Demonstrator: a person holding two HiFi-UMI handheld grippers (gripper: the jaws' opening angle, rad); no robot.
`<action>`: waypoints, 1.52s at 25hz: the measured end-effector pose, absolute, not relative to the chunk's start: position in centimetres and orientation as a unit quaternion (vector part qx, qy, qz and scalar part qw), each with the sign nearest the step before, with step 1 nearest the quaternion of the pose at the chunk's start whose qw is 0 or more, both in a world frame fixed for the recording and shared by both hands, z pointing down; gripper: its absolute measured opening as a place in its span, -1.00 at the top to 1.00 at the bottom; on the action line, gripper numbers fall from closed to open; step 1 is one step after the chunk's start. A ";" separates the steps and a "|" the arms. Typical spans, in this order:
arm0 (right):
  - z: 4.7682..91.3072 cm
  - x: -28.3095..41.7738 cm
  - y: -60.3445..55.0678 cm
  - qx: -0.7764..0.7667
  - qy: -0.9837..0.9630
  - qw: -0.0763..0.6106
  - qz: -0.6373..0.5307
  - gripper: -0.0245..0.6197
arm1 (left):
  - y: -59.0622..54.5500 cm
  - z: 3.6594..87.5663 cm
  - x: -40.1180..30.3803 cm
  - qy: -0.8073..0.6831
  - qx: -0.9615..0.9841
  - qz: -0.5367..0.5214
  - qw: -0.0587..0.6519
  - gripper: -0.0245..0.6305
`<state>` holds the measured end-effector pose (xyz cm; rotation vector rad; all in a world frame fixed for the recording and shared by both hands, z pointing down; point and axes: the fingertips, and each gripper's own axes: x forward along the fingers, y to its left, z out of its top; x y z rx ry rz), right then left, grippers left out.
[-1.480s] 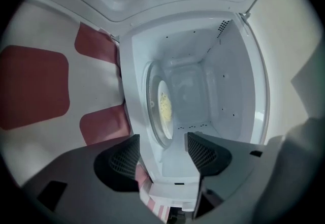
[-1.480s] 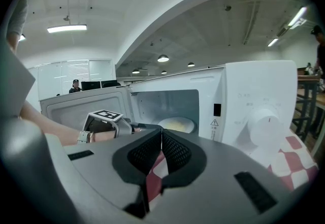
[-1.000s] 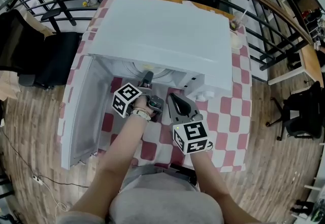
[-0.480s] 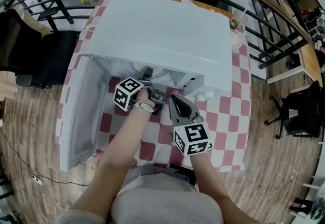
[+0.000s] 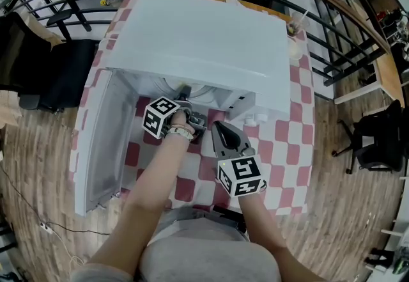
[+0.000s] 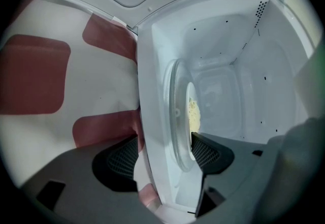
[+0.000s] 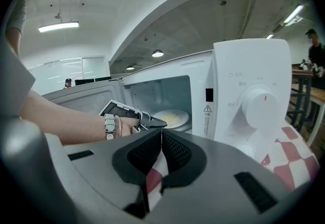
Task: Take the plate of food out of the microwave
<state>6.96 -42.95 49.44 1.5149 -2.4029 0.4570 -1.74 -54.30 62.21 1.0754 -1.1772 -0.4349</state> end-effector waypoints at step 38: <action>47.3 7.1 -40.6 0.529 -0.828 0.127 0.135 0.84 | -52.1 59.4 -3.1 -0.515 0.495 -0.209 0.668 0.77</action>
